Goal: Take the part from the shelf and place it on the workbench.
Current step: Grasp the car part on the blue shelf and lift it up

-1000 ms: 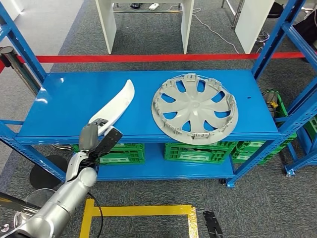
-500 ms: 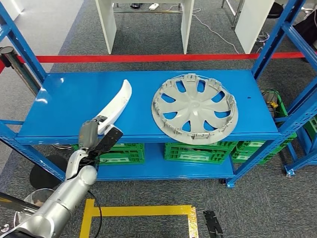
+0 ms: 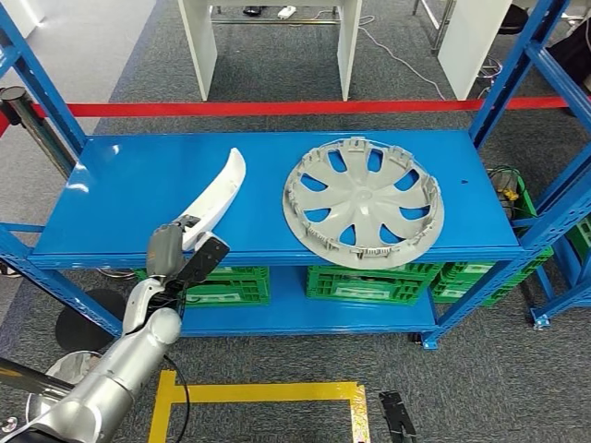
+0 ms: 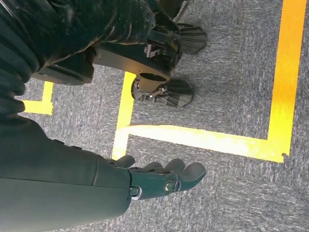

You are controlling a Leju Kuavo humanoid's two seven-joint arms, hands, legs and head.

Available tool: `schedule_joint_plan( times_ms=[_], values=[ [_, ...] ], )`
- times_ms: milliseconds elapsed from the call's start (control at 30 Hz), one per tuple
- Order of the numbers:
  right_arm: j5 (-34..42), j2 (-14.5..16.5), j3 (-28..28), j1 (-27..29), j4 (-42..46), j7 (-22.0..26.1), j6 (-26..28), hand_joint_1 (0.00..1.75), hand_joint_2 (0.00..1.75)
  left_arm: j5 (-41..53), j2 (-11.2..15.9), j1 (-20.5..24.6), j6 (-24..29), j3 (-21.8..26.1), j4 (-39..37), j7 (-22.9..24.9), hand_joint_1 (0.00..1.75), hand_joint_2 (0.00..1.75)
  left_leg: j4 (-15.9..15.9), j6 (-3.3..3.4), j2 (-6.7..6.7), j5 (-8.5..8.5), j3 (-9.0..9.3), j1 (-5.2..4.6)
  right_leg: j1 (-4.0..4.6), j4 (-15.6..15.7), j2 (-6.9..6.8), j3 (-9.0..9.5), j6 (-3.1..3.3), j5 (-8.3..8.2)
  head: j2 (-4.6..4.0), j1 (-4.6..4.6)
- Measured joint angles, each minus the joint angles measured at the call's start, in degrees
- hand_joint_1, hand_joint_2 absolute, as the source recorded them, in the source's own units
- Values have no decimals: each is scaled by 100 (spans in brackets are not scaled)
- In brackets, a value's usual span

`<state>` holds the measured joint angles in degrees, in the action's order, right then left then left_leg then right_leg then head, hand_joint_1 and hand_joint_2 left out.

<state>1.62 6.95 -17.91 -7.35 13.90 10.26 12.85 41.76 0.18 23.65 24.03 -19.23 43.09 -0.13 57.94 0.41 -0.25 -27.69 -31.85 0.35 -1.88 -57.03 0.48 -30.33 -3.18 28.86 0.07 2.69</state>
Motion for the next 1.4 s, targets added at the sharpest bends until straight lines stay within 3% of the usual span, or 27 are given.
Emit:
schedule_joint_plan(
  times_ms=[167, 333, 400, 500, 800, 1033, 1400],
  values=[
    [-11, 1, 7, -2, 0, 4, -1, 0, 175, 32, -3, 0, 90, 0, -10, -84, 175, 175, 0, 0, 0, 0, 0, 0, 0, 0, 0, 0, 0, 0, -1, 0],
    [-83, 1, 25, -10, 0, 9, -22, 0, 175, 270, -14, -45, 596, 0, -9, -434, 175, 175, 0, 0, 0, 0, -1, 0, 0, 0, 1, -2, 0, 0, 0, 1],
    [-132, 2, 31, -19, 0, 11, -45, 0, 175, 342, -19, -91, 932, 14, 51, -764, 175, 175, 0, 0, 0, 0, -1, 0, 0, -1, 1, -2, 0, 0, 0, 1],
    [-223, 2, 36, -41, 0, 9, -101, 0, 175, 266, -46, -181, 1306, 198, 370, -1650, 175, 175, 0, 0, 0, 0, -4, 0, 0, -1, 0, -4, 0, 0, 0, -1],
    [-413, 9, 39, -101, 4, -15, -142, 0, 175, -481, -205, -204, 1341, 1026, 1058, -2938, 175, 175, 0, 0, -1, 0, -4, 0, 0, -1, -1, -5, 0, 0, -1, 1],
    [-527, 11, 46, -123, 7, -25, -150, 0, 175, -898, -331, -248, 1341, 1297, 1374, -3312, 175, 175, 0, 0, -1, 0, -5, 0, 0, -2, -1, -4, 0, 0, 0, 0],
    [-587, 18, 67, -135, 7, -36, -158, 0, 175, -1016, -409, -296, 1341, 1410, 1552, -3391, 175, 175, 0, 0, -1, 0, -5, 0, 0, -2, -1, -4, 0, 0, -1, 0]
  ],
)
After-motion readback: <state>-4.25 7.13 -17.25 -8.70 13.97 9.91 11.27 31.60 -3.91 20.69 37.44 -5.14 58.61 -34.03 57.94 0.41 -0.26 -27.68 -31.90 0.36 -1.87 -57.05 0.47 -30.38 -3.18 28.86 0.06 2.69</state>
